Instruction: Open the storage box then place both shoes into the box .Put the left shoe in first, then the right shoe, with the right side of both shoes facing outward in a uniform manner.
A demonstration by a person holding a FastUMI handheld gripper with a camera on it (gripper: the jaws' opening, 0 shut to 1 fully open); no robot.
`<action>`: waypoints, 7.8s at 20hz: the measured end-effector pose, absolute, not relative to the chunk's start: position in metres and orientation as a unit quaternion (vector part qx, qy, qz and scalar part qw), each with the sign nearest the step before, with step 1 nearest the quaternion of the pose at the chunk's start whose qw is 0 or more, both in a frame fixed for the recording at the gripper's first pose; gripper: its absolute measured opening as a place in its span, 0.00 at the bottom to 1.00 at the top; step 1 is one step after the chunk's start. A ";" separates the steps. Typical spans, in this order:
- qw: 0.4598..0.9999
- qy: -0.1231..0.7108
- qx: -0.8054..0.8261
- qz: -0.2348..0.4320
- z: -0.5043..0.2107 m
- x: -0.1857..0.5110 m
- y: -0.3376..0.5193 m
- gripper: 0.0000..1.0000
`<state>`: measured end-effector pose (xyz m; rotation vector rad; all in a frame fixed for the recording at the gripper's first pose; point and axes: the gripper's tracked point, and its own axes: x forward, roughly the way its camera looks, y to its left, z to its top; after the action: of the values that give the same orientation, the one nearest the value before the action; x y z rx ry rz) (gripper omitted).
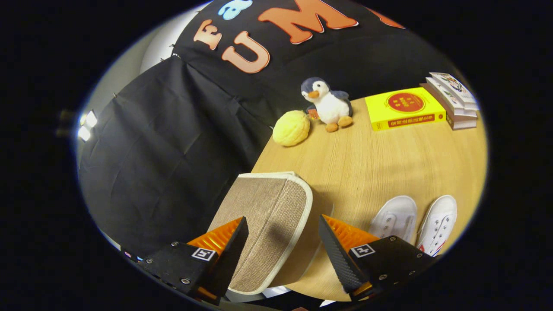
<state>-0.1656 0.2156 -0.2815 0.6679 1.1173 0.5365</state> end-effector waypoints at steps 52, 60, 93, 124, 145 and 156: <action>0.677 0.486 0.371 0.409 -0.123 -0.127 0.473 0.33; 0.702 0.499 0.346 0.373 -0.142 -0.124 0.453 0.94; 0.773 0.623 0.089 0.078 -0.365 -0.264 0.078 0.81; 0.757 0.590 0.279 -0.013 -0.308 -0.186 0.096 0.03; 0.692 0.667 0.270 0.053 -0.288 -0.183 0.310 0.03; 0.647 0.716 0.264 0.015 -0.333 -0.197 0.353 0.06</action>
<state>-0.1967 0.3528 -0.3329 0.5998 1.6276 0.0344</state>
